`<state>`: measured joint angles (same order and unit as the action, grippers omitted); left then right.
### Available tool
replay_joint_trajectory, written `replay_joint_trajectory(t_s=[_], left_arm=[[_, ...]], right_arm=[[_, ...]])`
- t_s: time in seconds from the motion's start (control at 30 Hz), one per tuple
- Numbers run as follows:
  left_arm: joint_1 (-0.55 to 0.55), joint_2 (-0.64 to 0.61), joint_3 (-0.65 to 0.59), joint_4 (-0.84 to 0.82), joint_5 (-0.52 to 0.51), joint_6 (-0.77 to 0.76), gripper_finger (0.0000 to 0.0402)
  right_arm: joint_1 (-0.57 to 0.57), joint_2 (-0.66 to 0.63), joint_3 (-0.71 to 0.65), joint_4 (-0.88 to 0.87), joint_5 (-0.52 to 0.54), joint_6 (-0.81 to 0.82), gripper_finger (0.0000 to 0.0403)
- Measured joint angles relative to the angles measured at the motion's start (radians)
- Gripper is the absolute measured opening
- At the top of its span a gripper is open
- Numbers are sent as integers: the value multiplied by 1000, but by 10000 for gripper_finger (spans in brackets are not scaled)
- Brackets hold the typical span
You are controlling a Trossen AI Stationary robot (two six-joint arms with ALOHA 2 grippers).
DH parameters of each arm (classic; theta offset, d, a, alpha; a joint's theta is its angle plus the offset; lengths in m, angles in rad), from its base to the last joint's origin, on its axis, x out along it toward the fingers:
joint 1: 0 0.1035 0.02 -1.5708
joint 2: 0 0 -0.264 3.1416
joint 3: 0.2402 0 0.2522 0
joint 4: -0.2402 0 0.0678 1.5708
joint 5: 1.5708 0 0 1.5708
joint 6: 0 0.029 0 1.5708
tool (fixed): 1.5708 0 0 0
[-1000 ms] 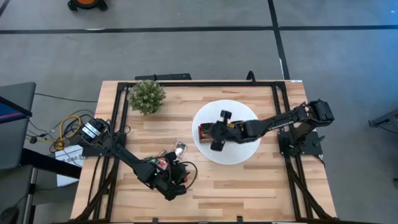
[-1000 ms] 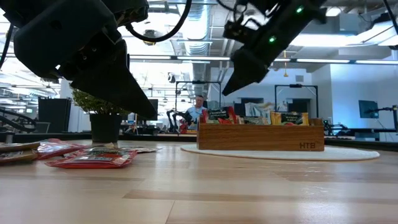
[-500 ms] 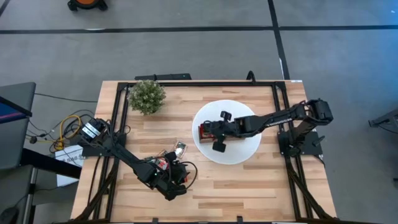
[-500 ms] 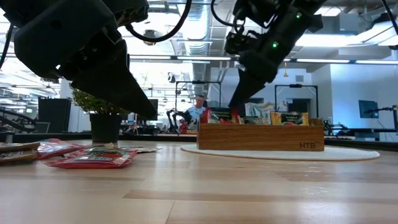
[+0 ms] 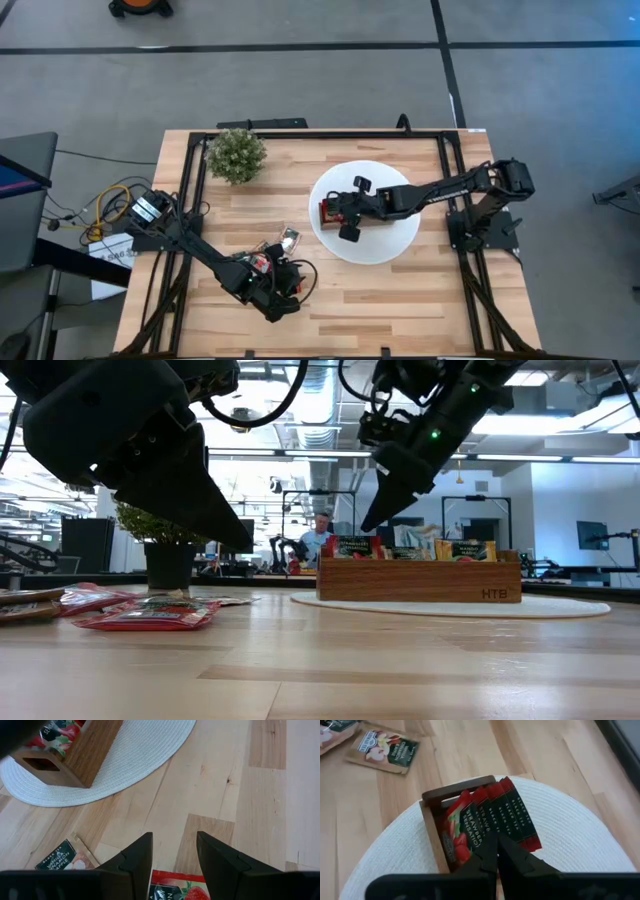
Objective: Pick & Place Tea
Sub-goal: Adjust the brown tea bags
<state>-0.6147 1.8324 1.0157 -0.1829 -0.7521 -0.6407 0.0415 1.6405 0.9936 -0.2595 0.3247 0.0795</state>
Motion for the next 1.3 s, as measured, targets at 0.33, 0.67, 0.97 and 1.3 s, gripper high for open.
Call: replay_joint_trajectory(t_s=[0.33,0.67,0.97,1.3], left_arm=[[-1,0,0,-20,-27,0,147],[-54,-58,0,-376,-37,-274,147],[-60,-114,0,-838,86,-769,147],[-122,-140,-76,-885,460,-845,147]], right_arm=[[107,-30,0,12,316,0,0],[524,-28,-2,0,318,242,0],[777,2,-1,70,399,392,0],[789,2,0,81,508,392,0]])
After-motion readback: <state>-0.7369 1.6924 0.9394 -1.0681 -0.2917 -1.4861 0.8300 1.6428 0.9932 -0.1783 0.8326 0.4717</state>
